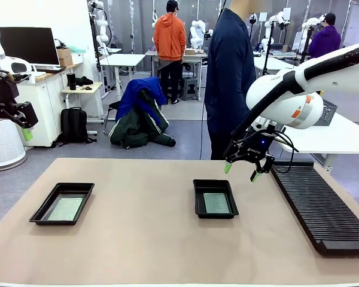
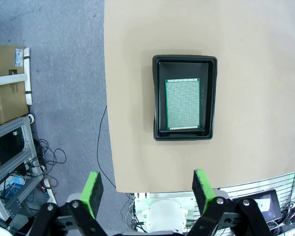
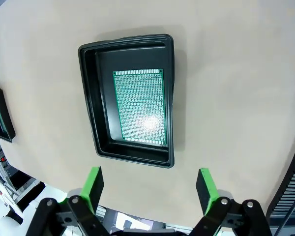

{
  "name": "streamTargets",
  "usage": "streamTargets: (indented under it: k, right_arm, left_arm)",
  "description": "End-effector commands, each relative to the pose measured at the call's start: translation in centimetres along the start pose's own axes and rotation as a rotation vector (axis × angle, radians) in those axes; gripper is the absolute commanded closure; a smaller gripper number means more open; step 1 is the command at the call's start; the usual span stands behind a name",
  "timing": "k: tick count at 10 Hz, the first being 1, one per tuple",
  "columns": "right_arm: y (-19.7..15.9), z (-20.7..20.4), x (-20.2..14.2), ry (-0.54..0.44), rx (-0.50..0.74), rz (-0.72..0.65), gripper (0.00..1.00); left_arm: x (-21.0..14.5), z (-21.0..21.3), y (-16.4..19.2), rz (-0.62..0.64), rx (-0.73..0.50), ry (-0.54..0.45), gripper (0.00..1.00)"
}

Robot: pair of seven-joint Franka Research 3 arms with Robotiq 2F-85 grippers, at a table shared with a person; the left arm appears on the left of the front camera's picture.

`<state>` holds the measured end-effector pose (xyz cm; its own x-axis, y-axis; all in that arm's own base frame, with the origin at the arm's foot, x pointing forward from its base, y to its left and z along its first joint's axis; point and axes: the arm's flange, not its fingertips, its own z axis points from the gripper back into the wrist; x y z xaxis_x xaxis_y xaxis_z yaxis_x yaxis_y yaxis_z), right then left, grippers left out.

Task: Inspect and transfer BCBs to ESD trays.
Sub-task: Pick up the ESD tray and place it on the left side of the table.

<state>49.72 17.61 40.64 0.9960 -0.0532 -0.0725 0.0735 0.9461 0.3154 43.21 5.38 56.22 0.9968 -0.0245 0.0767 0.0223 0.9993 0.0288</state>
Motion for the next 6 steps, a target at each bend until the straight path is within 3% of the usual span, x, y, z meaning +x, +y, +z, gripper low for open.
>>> streamTargets:
  k: [1,6]
  right_arm:
    - [0.03,-0.08,-0.03,-0.002,0.007,-0.003,0.0]
    - [0.03,-0.08,-0.03,-0.002,0.007,-0.003,0.0]
  left_arm:
    - [-0.09,-0.13,0.04,0.002,0.001,0.0,0.03]
    - [-0.09,-0.13,0.04,0.002,0.001,0.0,0.03]
